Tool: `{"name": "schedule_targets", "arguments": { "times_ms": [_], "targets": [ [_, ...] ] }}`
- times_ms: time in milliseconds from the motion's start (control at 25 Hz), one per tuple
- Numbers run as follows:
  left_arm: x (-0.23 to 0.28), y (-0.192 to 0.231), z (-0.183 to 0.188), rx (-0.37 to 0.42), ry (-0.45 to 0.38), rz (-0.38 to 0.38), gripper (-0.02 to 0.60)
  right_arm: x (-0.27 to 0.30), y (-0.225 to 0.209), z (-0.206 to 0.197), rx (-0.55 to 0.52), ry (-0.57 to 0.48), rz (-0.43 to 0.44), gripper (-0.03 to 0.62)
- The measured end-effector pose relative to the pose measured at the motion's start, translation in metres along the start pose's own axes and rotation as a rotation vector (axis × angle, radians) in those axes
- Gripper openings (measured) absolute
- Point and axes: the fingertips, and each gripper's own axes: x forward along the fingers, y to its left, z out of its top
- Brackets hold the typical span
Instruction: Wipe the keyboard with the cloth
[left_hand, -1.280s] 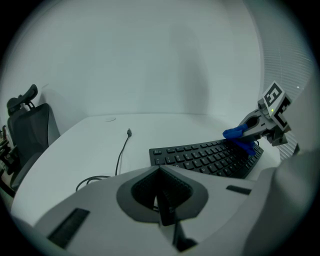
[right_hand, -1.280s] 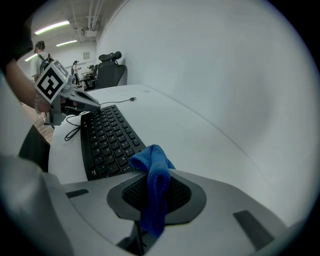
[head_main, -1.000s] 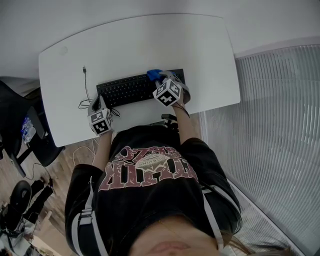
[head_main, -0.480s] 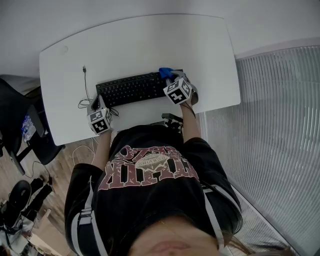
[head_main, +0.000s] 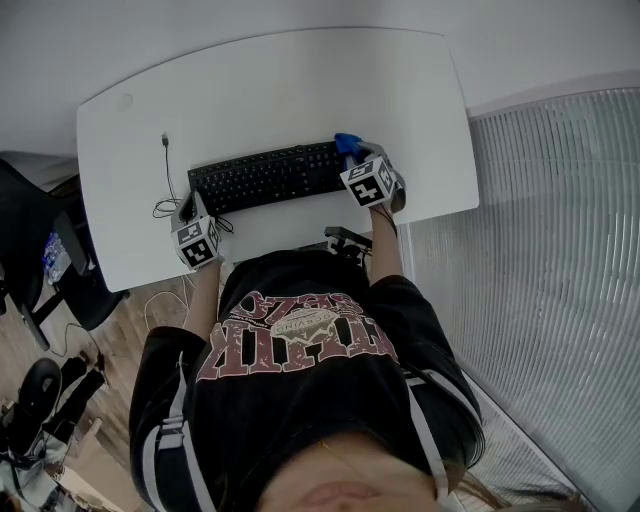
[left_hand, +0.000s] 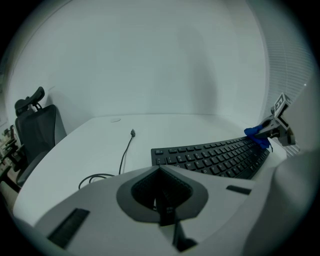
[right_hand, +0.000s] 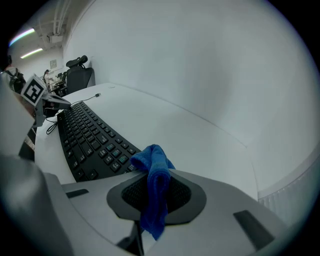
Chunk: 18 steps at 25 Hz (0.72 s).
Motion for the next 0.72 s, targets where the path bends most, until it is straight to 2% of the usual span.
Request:
{"name": "schedule_targets", "arguments": {
  "times_ms": [440,720],
  "targets": [
    [0.003,0.006,-0.004,-0.012,-0.012,0.005,0.029,0.000,-0.016,-0.017,0.093,0.005,-0.068,0.064],
    [-0.005,-0.001,0.002,0.012,-0.030,-0.001,0.029,-0.025,-0.007,0.018,0.127,-0.110,-0.071,0.064]
  ]
}}
